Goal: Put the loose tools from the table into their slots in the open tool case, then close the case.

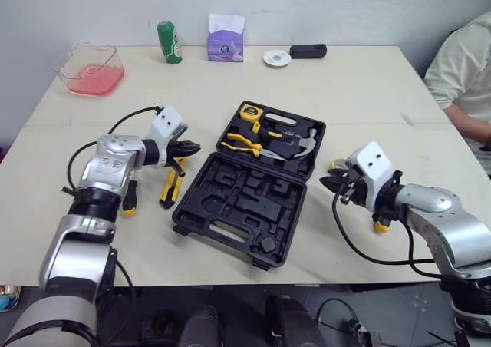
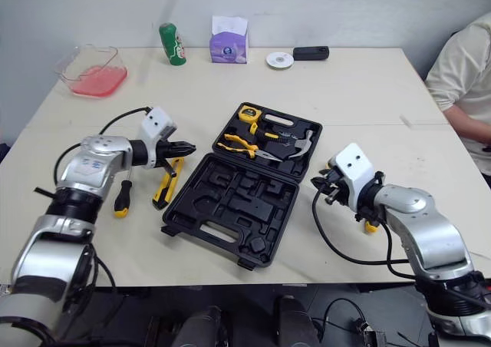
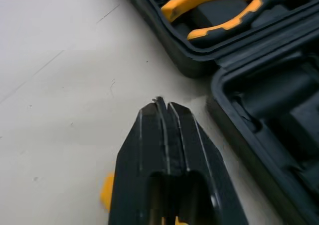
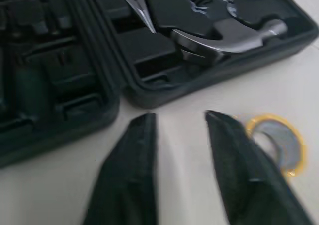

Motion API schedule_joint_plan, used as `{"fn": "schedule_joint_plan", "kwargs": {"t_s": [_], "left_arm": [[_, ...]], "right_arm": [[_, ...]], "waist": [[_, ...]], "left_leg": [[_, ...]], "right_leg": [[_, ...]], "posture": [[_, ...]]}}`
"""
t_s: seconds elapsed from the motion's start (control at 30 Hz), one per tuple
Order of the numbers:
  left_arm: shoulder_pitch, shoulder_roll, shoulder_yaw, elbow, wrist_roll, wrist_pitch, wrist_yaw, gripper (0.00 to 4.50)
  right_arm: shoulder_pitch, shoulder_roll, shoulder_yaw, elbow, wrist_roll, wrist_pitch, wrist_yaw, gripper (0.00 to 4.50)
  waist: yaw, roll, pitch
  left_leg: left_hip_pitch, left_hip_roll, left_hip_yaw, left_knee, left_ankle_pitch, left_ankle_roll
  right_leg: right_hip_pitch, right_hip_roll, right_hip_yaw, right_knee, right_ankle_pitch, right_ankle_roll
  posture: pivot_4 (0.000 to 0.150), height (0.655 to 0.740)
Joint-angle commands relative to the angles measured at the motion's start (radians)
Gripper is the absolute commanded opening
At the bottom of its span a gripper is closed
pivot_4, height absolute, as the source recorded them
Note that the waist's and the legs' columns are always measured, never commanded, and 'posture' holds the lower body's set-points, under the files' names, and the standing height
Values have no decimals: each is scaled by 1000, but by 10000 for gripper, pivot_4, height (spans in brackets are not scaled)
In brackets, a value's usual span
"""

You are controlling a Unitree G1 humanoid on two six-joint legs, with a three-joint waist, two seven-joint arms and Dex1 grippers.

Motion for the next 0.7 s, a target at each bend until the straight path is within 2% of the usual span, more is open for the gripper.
{"fn": "schedule_joint_plan", "kwargs": {"t_s": [0.03, 0.37, 0.53, 0.7], "left_arm": [[-68, -42, -6, 147, 55, -108, 24, 0], [-144, -126, 4, 315, 99, -219, 14, 0], [-152, -153, 8, 324, 104, -234, -1, 0], [-132, -156, -3, 285, 99, -245, -93, 0]], "right_arm": [[-9, 6, 36, 5, -36, -1, -3, 499], [-71, 68, 86, 76, -87, -23, -6, 499], [-112, 84, 102, 112, -105, -42, 11, 499], [-125, 80, 106, 121, -105, -60, 61, 499]], "waist": [[1, 0, 0], [3, 0, 0], [4, 0, 0], [2, 0, 0]], "left_leg": [[0, 0, 2, 0, 0, 0], [-2, 0, 3, 6, -1, 2], [-2, 0, 3, 7, -2, 3], [-3, 0, 3, 8, -2, 4]], "right_leg": [[-1, 0, 0, 1, 0, 0], [-2, 0, 0, 4, 1, 1], [-2, -1, 0, 4, 1, 2], [-2, -1, 0, 4, 1, 2]], "posture": [[1500, 7400], [1500, 7400], [1500, 7400], [1500, 7400]]}}
